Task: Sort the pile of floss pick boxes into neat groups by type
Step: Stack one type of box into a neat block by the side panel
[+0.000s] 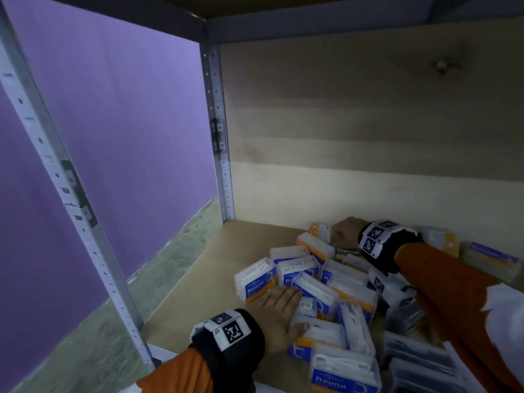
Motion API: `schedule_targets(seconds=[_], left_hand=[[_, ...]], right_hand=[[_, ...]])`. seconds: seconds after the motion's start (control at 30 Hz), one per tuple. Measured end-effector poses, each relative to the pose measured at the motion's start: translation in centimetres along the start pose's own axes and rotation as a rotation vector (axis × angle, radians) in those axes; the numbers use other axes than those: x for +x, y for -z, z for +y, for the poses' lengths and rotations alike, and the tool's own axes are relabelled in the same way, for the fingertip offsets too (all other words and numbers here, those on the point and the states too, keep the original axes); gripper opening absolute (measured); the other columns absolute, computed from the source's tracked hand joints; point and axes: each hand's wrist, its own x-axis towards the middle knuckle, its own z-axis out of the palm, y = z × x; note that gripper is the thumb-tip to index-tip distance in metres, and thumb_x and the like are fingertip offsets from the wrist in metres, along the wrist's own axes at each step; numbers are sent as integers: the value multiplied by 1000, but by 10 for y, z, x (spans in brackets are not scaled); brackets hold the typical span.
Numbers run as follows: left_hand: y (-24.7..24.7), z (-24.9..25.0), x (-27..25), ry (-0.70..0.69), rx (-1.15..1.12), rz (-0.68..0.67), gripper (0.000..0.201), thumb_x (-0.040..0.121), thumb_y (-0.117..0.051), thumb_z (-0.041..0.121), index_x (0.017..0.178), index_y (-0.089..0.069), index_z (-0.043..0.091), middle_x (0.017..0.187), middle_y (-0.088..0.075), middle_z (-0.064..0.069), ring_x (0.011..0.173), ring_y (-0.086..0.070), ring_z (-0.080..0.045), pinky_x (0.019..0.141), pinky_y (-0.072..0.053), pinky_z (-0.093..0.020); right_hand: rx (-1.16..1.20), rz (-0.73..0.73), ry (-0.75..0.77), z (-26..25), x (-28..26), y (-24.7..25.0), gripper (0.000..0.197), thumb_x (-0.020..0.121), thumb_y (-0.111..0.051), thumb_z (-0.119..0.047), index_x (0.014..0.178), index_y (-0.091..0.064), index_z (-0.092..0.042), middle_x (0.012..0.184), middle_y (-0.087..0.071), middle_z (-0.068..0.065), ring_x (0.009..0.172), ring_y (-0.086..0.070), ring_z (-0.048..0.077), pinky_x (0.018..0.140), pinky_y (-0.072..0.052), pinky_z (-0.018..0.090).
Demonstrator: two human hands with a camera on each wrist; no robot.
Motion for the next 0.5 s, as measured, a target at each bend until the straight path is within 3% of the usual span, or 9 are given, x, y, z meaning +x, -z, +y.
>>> schedule_targets(seconds=[0.07, 0.1, 0.17, 0.23, 0.33, 0.43, 0.5], left_hand=[[8, 1, 0, -8, 20, -44, 68, 100, -21, 49, 152, 2, 13, 161, 3, -5, 149, 4, -19, 120, 4, -35], [13, 1, 1, -12, 30, -71, 69, 100, -24, 49, 152, 2, 13, 161, 2, -6, 149, 3, -21, 120, 3, -36], [26, 1, 3, -40, 36, -121, 72, 99, -31, 49, 152, 0, 12, 161, 0, -7, 148, -1, -23, 121, -3, -36], [38, -1, 6, -100, 7, -132, 70, 97, -40, 46, 152, -10, 15, 159, -14, -6, 146, -16, -23, 120, -15, -34], [56, -3, 15, -144, -30, -193, 60, 95, -50, 41, 146, -32, 14, 149, -36, -7, 134, -39, -25, 113, -31, -36], [77, -4, 28, -148, 54, -266, 47, 95, -52, 34, 133, -50, 8, 136, -51, -12, 124, -49, -28, 106, -38, -35], [91, -3, 40, -150, 94, -270, 41, 95, -51, 34, 123, -58, 6, 125, -60, -13, 113, -55, -28, 93, -41, -30]], right_hand=[[24, 12, 0, 18, -6, 1, 39, 100, -39, -14, 63, -29, -20, 95, -57, 12, 88, -45, 15, 64, -30, 21], [46, 16, -15, 27, -10, 4, 30, 100, -38, -14, 72, -38, -21, 100, -54, 10, 90, -43, 13, 67, -31, 21], [51, 13, -30, 47, -19, 6, 14, 100, -40, -16, 108, -52, -15, 123, -53, 10, 103, -51, 18, 82, -38, 26], [40, 8, -63, 63, -27, 7, 29, 100, -41, -17, 127, -47, -10, 132, -50, 11, 115, -51, 23, 92, -39, 28], [44, 33, -111, 88, -40, 4, 32, 100, -41, -19, 130, -44, -9, 136, -48, 9, 119, -49, 23, 93, -37, 26], [55, 49, -155, 111, -52, -2, 34, 100, -42, -22, 132, -43, -9, 138, -45, 8, 121, -47, 21, 92, -33, 23], [67, 56, -175, 123, -59, -7, 35, 100, -41, -23, 132, -42, -10, 138, -45, 8, 121, -47, 20, 87, -30, 19]])
